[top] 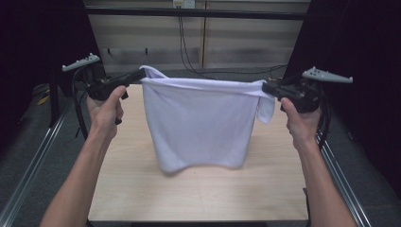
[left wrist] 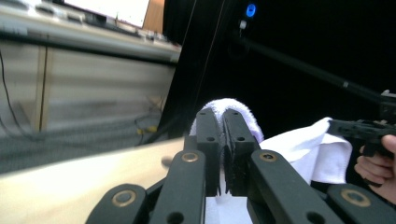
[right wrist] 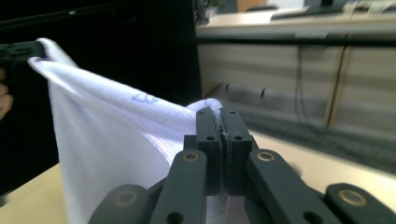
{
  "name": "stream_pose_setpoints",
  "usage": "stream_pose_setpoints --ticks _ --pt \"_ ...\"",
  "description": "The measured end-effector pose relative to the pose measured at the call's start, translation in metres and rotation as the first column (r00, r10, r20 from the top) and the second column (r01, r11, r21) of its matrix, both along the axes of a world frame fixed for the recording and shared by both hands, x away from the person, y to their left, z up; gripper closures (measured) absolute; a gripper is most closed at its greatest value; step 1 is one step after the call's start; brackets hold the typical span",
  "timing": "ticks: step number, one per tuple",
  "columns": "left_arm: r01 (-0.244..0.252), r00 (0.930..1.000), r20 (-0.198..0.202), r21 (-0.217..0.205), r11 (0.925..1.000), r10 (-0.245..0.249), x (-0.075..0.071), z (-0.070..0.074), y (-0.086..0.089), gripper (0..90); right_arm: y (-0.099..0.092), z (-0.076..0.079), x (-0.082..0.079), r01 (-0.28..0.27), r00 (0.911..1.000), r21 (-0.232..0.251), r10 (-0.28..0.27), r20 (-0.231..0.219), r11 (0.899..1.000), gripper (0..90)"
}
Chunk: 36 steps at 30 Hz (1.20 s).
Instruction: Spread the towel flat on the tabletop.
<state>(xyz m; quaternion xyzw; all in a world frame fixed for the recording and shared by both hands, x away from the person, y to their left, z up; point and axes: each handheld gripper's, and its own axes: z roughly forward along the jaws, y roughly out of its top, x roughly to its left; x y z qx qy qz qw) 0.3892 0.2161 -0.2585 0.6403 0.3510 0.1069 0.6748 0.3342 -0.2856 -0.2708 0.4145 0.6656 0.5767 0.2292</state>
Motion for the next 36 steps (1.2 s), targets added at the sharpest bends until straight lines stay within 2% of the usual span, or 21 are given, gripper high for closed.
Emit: stream_pose_setpoints --ticks 4,6,8,10,11,12,14,15,16,17,18,20,22,23,26,28,29,31,32,33,36 --pt "0.003 0.9933 0.115 0.02 0.9998 -0.005 -0.018 0.018 -0.001 86.9 -0.004 0.028 0.005 -0.003 0.9961 0.037 0.0 0.089 0.999 87.2" --pt "0.023 0.9909 0.131 0.04 0.9989 -0.028 -0.03 0.014 -0.003 86.9 -0.006 0.033 -0.001 -0.012 0.9929 0.065 0.004 0.119 0.998 87.3" --pt "0.061 0.9913 0.111 0.085 0.9945 -0.07 -0.044 -0.003 -0.005 86.9 -0.007 0.022 -0.008 -0.018 0.9943 0.048 0.013 0.105 0.999 87.3" --pt "0.083 0.9924 0.077 0.154 0.9846 -0.096 -0.061 -0.036 -0.009 86.8 -0.01 -0.005 -0.016 -0.021 0.9984 0.023 0.02 0.052 1.0 87.3" --pt "0.098 0.9934 0.041 0.184 0.978 -0.107 -0.068 -0.057 -0.011 86.8 -0.012 -0.024 -0.02 -0.034 0.9993 0.028 0.034 0.019 0.999 87.3" --pt "0.135 0.9908 -0.017 0.186 0.9732 -0.134 -0.074 -0.079 -0.012 86.8 -0.015 -0.044 -0.026 -0.04 0.999 0.018 0.04 -0.019 0.999 87.3" --pt "0.186 0.9806 -0.099 0.196 0.9629 -0.169 -0.085 -0.121 -0.015 86.7 -0.018 -0.086 -0.037 -0.051 0.9938 0.002 0.051 -0.098 0.999 87.4" --pt "0.189 0.9775 -0.131 0.198 0.9617 -0.165 -0.09 -0.139 -0.017 86.6 -0.02 -0.105 -0.043 -0.057 0.9894 0.0 0.056 -0.134 0.998 87.4" --pt "0.216 0.9673 -0.176 0.193 0.9572 -0.183 -0.094 -0.157 -0.02 86.6 -0.022 -0.123 -0.049 -0.064 0.9831 0.001 0.064 -0.172 0.998 87.4" --pt "0.237 0.9596 -0.201 0.198 0.9512 -0.197 -0.097 -0.166 -0.023 86.5 -0.024 -0.141 -0.056 -0.061 0.9766 -0.005 0.059 -0.207 0.998 87.4" --pt "0.259 0.9486 -0.241 0.219 0.9406 -0.205 -0.101 -0.177 -0.028 86.2 -0.026 -0.151 -0.06 -0.057 0.9722 0.001 0.055 -0.227 0.998 87.4" --pt "0.284 0.9335 -0.29 0.241 0.928 -0.211 -0.106 -0.184 -0.034 82.1 -0.03 -0.17 -0.069 -0.05 0.9629 0.007 0.05 -0.265 0.999 87.0" --pt "0.305 0.9324 -0.268 0.227 0.9247 -0.242 -0.111 -0.182 -0.035 77.3 -0.031 -0.179 -0.077 -0.058 0.9531 -0.048 0.041 -0.3 0.997 72.2" --pt "0.309 0.9344 -0.255 0.233 0.9222 -0.249 -0.113 -0.18 -0.033 73.8 -0.031 -0.18 -0.079 -0.061 0.9486 -0.054 0.041 -0.314 0.997 66.2" --pt "0.301 0.9398 -0.228 0.198 0.933 -0.254 -0.115 -0.177 -0.02 67.5 -0.032 -0.179 -0.091 -0.059 0.9519 -0.031 0.047 -0.303 0.998 60.8" --pt "0.278 0.9463 -0.229 0.218 0.9353 -0.228 -0.11 -0.179 -0.013 66.2 -0.028 -0.177 -0.097 -0.072 0.9517 -0.007 0.066 -0.3 0.997 61.0" --pt "0.273 0.947 -0.235 0.23 0.9341 -0.219 -0.106 -0.181 -0.01 66.8 -0.022 -0.178 -0.098 -0.098 0.9482 0.008 0.096 -0.303 0.995 61.0" --pt "0.255 0.9489 -0.255 0.272 0.9281 -0.186 -0.094 -0.191 -0.007 66.8 -0.008 -0.182 -0.097 -0.135 0.9411 -0.012 0.124 -0.314 0.991 61.0" --pt "0.255 0.9439 -0.278 0.273 0.9277 -0.177 -0.086 -0.198 -0.006 67.1 0.002 -0.185 -0.095 -0.167 0.9314 -0.013 0.153 -0.33 0.986 61.2" --pt "0.265 0.9369 -0.303 0.288 0.9204 -0.175 -0.079 -0.205 -0.007 67.1 0.012 -0.188 -0.093 -0.194 0.9236 -0.02 0.176 -0.34 0.981 61.5" --pt "0.264 0.9319 -0.335 0.364 0.893 -0.139 -0.065 -0.222 -0.016 57.7 0.044 -0.194 -0.086 -0.282 0.9006 -0.041 0.25 -0.355 0.958 61.1"
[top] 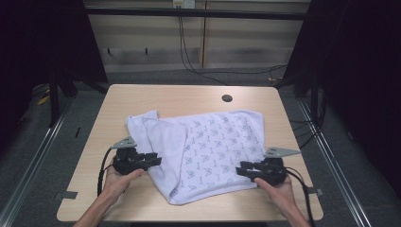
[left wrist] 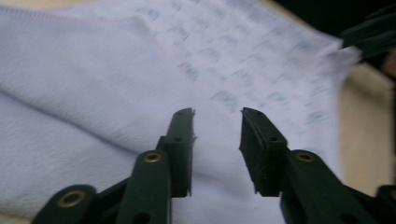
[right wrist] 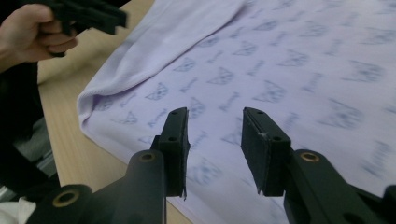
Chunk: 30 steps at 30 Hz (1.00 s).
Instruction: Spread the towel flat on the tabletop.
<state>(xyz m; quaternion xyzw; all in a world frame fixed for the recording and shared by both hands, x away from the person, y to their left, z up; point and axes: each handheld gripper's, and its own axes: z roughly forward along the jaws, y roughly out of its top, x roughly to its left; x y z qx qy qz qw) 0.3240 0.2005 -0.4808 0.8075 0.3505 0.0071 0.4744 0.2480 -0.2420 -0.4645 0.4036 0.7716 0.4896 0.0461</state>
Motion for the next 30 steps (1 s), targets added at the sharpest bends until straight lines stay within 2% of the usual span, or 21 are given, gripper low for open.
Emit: stream_pose_setpoints --ticks 1,3,4,5,6,7,9,12,14,16,17,19,21,23,26,27,29,30 --pt "0.011 0.9998 -0.02 0.012 0.9999 -0.01 0.002 -0.005 -0.004 55.0 0.01 -0.001 0.002 -0.024 0.9997 -0.008 0.024 -0.007 1.0 60.7" --pt "0.042 0.9988 -0.026 0.085 0.9955 -0.04 0.001 -0.015 -0.013 54.4 0.03 -0.005 0.008 -0.076 0.997 -0.022 0.076 -0.014 0.997 59.2" --pt "0.065 0.9978 -0.019 0.117 0.9909 -0.063 -0.002 -0.02 -0.017 56.8 0.039 -0.008 0.009 -0.097 0.9952 -0.035 0.096 -0.021 0.995 58.1" --pt "0.061 0.9979 0.016 0.13 0.9896 -0.063 -0.006 -0.021 -0.017 59.1 0.047 -0.011 0.011 -0.115 0.9932 -0.042 0.114 -0.024 0.993 57.5" --pt "0.072 0.9971 0.012 0.14 0.9875 -0.075 -0.007 -0.02 -0.017 66.3 0.054 -0.014 0.012 -0.135 0.9905 -0.042 0.134 -0.033 0.99 56.9" --pt "0.105 0.9943 -0.001 0.143 0.9841 -0.106 -0.008 -0.02 -0.016 74.8 0.059 -0.016 0.013 -0.152 0.9878 -0.04 0.15 -0.043 0.988 56.6" --pt "0.119 0.9928 -0.031 0.121 0.9856 -0.116 -0.014 -0.022 -0.014 81.7 0.064 -0.022 0.015 -0.155 0.9848 -0.015 0.153 -0.083 0.988 55.5" --pt "0.142 0.9895 -0.045 0.135 0.9806 -0.137 -0.029 -0.019 -0.019 84.4 0.064 -0.029 0.015 -0.155 0.9849 -0.052 0.15 -0.087 0.987 53.9" --pt "0.179 0.982 -0.08 0.107 0.978 -0.171 -0.037 -0.02 -0.022 84.3 0.064 -0.034 0.015 -0.15 0.9856 -0.076 0.143 -0.09 0.986 53.5" --pt "0.229 0.9662 -0.134 0.053 0.972 -0.22 -0.042 -0.022 -0.028 83.5 0.065 -0.036 0.015 -0.147 0.9858 -0.128 0.134 -0.101 0.981 52.8" --pt "0.252 0.9569 -0.158 0.032 0.9673 -0.244 -0.045 -0.023 -0.031 82.8 0.066 -0.038 0.015 -0.136 0.9863 -0.132 0.121 -0.111 0.982 52.9" --pt "0.269 0.9538 -0.148 0.035 0.9624 -0.262 -0.052 -0.02 -0.039 80.6 0.066 -0.037 0.016 -0.132 0.9879 -0.147 0.117 -0.101 0.98 52.3" --pt "0.281 0.9506 -0.14 0.015 0.9595 -0.277 -0.054 -0.016 -0.041 77.2 0.065 -0.038 0.016 -0.127 0.9884 -0.147 0.113 -0.101 0.981 53.9" --pt "0.268 0.9547 -0.127 -0.03 0.963 -0.269 -0.052 -0.012 -0.036 75.0 0.065 -0.039 0.015 -0.133 0.9894 -0.159 0.121 -0.08 0.978 57.0" --pt "0.205 0.9747 -0.079 -0.058 0.9771 -0.209 -0.044 -0.005 -0.022 67.0 0.063 -0.038 0.017 -0.139 0.9895 -0.201 0.129 -0.065 0.97 79.7" --pt "0.18 0.9809 -0.063 -0.056 0.982 -0.184 -0.04 -0.003 -0.018 65.4 0.06 -0.039 0.018 -0.139 0.989 -0.189 0.126 -0.077 0.972 85.0" --pt "0.118 0.9928 -0.017 -0.014 0.9929 -0.118 -0.03 -0.001 -0.008 62.7 0.056 -0.04 0.019 -0.147 0.9871 -0.179 0.132 -0.091 0.973 87.8" --pt "0.093 0.9954 -0.022 -0.031 0.9952 -0.093 -0.024 -0.001 -0.003 62.3 0.056 -0.039 0.019 -0.149 0.9873 -0.191 0.135 -0.084 0.97 88.1"
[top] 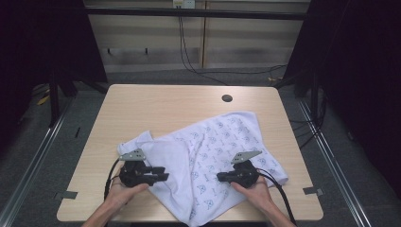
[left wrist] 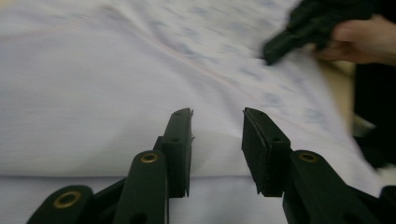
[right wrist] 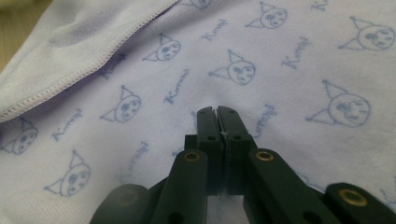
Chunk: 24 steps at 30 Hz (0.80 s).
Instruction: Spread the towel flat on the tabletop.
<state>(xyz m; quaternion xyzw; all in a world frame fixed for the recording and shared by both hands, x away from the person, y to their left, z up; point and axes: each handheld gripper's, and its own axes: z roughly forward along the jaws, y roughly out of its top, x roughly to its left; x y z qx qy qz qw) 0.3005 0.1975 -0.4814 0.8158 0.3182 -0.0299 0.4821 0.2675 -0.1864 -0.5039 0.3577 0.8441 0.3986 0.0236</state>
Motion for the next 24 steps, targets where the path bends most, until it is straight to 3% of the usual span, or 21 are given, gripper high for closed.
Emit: stream_pose_setpoints --ticks 4,5,6,9,12,13,15,18,21,24 --pt "-0.098 0.9942 0.05 0.051 0.9939 0.095 0.02 -0.002 0.019 61.4 -0.006 0.002 0.005 0.023 0.9997 -0.02 -0.023 -0.001 1.0 89.1" --pt "-0.117 0.9924 0.044 0.058 0.9914 0.115 0.024 -0.004 0.023 61.7 -0.011 0.002 0.008 0.04 0.9992 -0.03 -0.04 0.006 0.999 89.1" --pt "-0.122 0.9922 0.034 0.064 0.9904 0.12 0.026 -0.007 0.027 62.4 -0.018 0.002 0.012 0.06 0.9981 -0.029 -0.06 0.008 0.998 89.2" --pt "-0.127 0.9919 0.028 0.136 0.9826 0.124 0.031 -0.018 0.027 64.8 -0.04 0.002 0.025 0.133 0.9908 -0.056 -0.131 0.033 0.99 89.2" --pt "-0.117 0.993 0.034 0.152 0.9814 0.113 0.032 -0.023 0.022 69.1 -0.056 0.002 0.037 0.194 0.9803 -0.07 -0.191 0.051 0.978 89.2" --pt "-0.113 0.9934 0.041 0.161 0.9805 0.108 0.03 -0.023 0.018 70.5 -0.061 0.002 0.04 0.203 0.9784 -0.069 -0.2 0.052 0.977 89.2" --pt "-0.093 0.9951 0.048 0.177 0.9797 0.086 0.026 -0.023 0.011 81.7 -0.066 0.002 0.045 0.227 0.9727 -0.077 -0.221 0.069 0.971 89.1" --pt "-0.047 0.9989 0.012 0.179 0.9828 0.046 0.014 -0.021 0.004 87.5 -0.072 0.002 0.046 0.253 0.9663 -0.074 -0.248 0.07 0.965 87.6" --pt "0.021 0.9996 -0.021 0.187 0.9822 -0.017 -0.009 -0.018 -0.002 88.4 -0.074 0.008 0.041 0.246 0.9671 -0.021 -0.244 0.072 0.969 78.3" --pt "0.088 0.9955 -0.052 0.177 0.9803 -0.08 -0.03 -0.016 -0.006 86.6 -0.061 0.018 0.035 0.197 0.9766 0.042 -0.2 0.078 0.979 73.8"
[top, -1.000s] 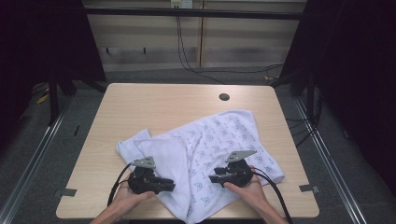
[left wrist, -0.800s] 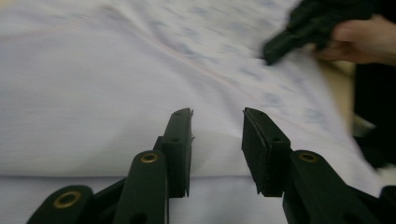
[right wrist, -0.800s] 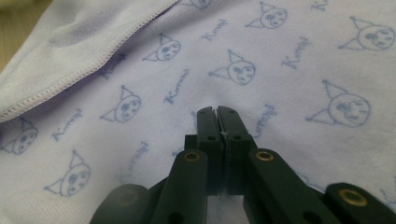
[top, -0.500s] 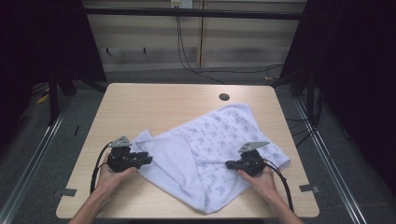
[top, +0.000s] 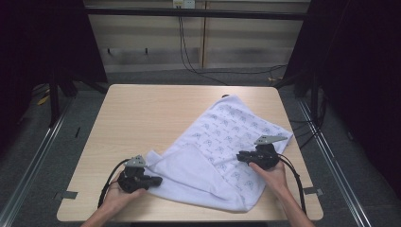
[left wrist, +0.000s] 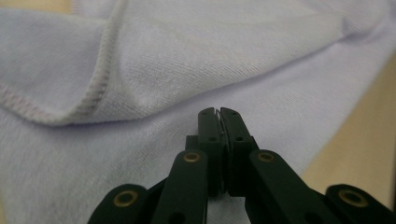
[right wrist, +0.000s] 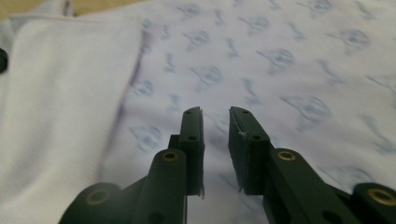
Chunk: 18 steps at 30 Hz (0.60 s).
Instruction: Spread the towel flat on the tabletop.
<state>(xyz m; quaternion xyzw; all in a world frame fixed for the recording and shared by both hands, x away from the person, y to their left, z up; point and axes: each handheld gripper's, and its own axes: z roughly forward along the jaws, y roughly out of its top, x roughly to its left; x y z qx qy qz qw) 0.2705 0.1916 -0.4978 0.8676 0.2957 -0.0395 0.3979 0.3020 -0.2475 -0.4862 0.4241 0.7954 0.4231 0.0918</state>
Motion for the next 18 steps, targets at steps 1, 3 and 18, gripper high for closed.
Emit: stream_pose_setpoints --ticks 1,3,18 --pt "0.02 0.9998 -0.002 -0.004 0.9998 -0.02 -0.005 0.002 0.0 84.8 0.008 0.002 -0.001 -0.024 0.9997 0.013 0.024 0.006 1.0 72.3" --pt "0.029 0.9995 0.013 -0.048 0.9984 -0.028 -0.009 0.008 0.003 82.5 0.031 0.005 0.0 -0.1 0.9949 0.025 0.1 0.017 0.995 70.3" --pt "-0.03 0.9995 0.011 -0.013 0.9995 0.03 0.007 -0.001 0.017 79.3 0.133 -0.02 0.063 -0.203 0.9783 0.042 0.204 -0.036 0.978 64.1"
